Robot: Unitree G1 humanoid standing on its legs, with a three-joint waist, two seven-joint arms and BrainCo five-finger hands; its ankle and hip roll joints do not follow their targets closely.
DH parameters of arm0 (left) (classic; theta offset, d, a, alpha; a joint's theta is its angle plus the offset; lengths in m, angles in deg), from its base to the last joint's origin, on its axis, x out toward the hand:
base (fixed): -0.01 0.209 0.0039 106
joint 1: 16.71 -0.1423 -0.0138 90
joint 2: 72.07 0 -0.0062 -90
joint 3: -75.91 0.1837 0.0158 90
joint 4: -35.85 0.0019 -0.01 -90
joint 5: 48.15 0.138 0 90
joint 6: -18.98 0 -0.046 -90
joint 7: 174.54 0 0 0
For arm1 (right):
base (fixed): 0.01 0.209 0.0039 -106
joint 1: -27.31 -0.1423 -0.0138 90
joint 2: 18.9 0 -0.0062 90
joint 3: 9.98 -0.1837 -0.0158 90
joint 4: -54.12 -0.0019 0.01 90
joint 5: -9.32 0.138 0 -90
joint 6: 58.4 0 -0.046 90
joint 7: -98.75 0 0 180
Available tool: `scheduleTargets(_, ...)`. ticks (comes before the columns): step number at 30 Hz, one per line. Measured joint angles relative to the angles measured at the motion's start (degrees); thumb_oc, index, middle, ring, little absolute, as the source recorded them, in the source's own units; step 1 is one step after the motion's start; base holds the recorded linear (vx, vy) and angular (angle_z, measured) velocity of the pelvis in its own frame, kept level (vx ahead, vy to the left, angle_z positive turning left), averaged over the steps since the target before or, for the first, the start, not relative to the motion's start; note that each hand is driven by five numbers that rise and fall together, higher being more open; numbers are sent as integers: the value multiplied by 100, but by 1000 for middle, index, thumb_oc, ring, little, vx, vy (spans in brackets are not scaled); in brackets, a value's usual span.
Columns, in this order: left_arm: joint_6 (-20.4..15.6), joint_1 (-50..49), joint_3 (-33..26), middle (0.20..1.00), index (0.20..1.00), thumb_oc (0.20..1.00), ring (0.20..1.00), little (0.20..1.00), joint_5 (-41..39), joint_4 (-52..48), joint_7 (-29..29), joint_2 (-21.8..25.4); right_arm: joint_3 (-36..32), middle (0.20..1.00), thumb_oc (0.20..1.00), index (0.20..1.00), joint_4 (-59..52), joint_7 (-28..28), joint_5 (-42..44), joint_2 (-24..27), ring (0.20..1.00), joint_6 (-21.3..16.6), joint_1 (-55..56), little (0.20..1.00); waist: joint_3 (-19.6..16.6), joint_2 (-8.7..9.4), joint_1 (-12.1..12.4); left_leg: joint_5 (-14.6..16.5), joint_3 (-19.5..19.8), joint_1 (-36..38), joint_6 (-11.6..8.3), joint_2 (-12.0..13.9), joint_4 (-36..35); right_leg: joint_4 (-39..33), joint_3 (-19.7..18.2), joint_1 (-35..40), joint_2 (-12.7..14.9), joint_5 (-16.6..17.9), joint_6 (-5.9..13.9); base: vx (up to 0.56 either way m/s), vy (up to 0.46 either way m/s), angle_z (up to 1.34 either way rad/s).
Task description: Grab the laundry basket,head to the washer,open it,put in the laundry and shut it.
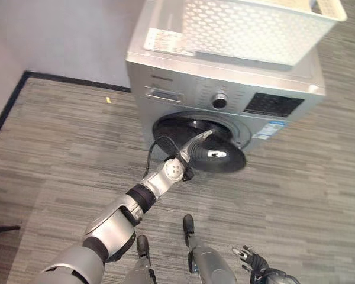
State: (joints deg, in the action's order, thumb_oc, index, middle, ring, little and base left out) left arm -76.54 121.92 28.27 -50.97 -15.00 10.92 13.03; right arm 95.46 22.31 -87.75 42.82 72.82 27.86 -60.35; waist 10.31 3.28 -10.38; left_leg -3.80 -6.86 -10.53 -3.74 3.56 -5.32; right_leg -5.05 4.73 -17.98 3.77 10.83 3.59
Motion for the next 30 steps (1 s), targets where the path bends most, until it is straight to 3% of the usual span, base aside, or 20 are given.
scheduleTargets(3,-173,-571,-145,1000,1000,1000,1000,1000,-188,-1182,-94,664,-28,1000,1000,1000,-163,-14,-52,35,1000,-3,140,1000,10,-151,41,-8,-16,34,-14,13,0,0,2,30,-12,12,-23,17,-11,-6)
scheduleTargets(4,-329,-1167,-365,1000,1000,1000,1000,1000,-355,-1647,-221,1059,40,1000,1000,1000,-272,-35,-206,79,1000,9,200,1000,-5,-311,211,-6,12,89,-12,27,-2,1,46,109,-17,33,-65,36,-30,11)
scheduleTargets(8,-327,-3021,-1029,1000,1000,1000,1000,1000,-690,-2543,-528,1652,509,1000,1000,1000,-685,-201,-652,135,1000,-3,64,1000,54,-560,619,1,188,242,-6,43,-23,-2,234,367,-5,-49,-85,19,-10,24)
scheduleTargets(9,-323,-3338,-1070,1000,1000,1000,1000,1000,-799,-2636,-607,1702,538,1000,1000,1000,-662,-243,-760,124,1000,-2,-7,1000,68,-575,677,0,234,278,-9,38,1,-12,243,405,-6,-61,-80,2,-13,39)
scheduleTargets(10,-315,-3813,-1100,1000,1000,1000,1000,1000,-914,-2722,-709,1860,548,1000,1000,1000,-677,-260,-877,92,1000,-7,-181,1000,50,-646,932,-11,339,264,-15,24,-2,-33,342,449,25,-79,-86,4,-21,28)
scheduleTargets(12,-308,-4922,-1495,1000,1000,1000,1000,1000,-1210,-3134,-943,2083,767,1000,1000,1000,-712,-253,-1116,67,1000,-3,-681,1000,62,-661,1197,-9,478,247,-13,7,-29,-48,441,499,52,-147,-52,8,-19,33)
scheduleTargets(15,-308,-5644,-1522,1000,1000,1000,1000,1000,-1287,-3147,-1116,2316,787,1000,1000,1000,-599,-225,-1412,53,1000,-4,-1078,1000,68,-669,1430,-28,721,284,-20,5,-13,-48,697,664,69,-214,-41,-3,-17,51)
scheduleTargets(16,-305,-5814,-1521,1000,1000,1000,1000,1000,-1297,-2971,-1143,2333,715,1000,1000,1000,-564,-149,-1533,53,1000,-26,-1308,1000,62,-670,1631,-80,819,250,-47,-5,-2,-47,797,702,88,-228,-39,-5,-26,39)
scheduleTargets(19,-427,-6038,-2049,1000,1000,1000,1000,1000,-1479,-2120,-1121,1808,660,1000,1000,1000,-591,34,-1627,27,1000,-44,-1480,1000,59,-650,1734,-64,1043,241,-43,-26,-8,-4,990,832,116,-269,-20,-6,-76,39)
scheduleTargets(20,-519,-5882,-2760,1000,1000,1000,1000,1000,-1483,-1310,-1007,1302,489,1000,1000,1000,-614,119,-1624,-18,1000,-70,-1269,1000,19,-574,1751,-51,1191,291,-47,-12,-2,-48,1164,944,110,-349,-25,-5,-63,62)
scheduleTargets(22,-769,-5596,-3077,1000,1000,1000,1000,1000,-1381,-77,-743,1092,282,1000,1000,1000,-600,166,-1627,-48,1000,-114,-1007,1000,-15,-524,1763,-83,1367,317,-40,-7,-1,-30,1329,1062,103,-402,-38,-4,-38,49)
scheduleTargets(23,-693,-5465,-3253,1000,1000,1000,1000,1000,-1276,496,-523,1054,206,1000,1000,1000,-496,188,-1632,-94,1000,-145,-874,1000,-48,-475,1753,-92,1398,358,-57,-3,-1,-33,1370,1123,100,-429,-62,4,-5,23)
scheduleTargets(25,-653,-5628,-3205,1000,1000,1000,1000,1000,-1077,593,-302,1289,182,1000,1000,1000,-341,279,-1644,-128,1000,-159,-636,1000,-133,-354,1740,-88,1408,351,-51,-2,0,-41,1391,1125,98,-452,-56,9,3,12)
scheduleTargets(27,-670,-5459,-3225,1000,1000,1000,1000,1000,-719,1321,-129,1287,-92,1000,1000,1000,341,360,-1786,-195,1000,-148,-309,1000,-149,-341,1728,-74,1442,470,-28,-50,1,-11,1458,1265,152,-454,-41,-3,19,11)
scheduleTargets(30,-659,-5505,-3198,1000,1000,1000,1000,1000,-551,1490,-109,1266,-151,1000,1000,1000,672,393,-1872,-236,1000,-93,77,1000,-354,-344,1572,-34,1407,549,22,-105,0,-46,1430,1331,210,-491,8,-24,27,-5)
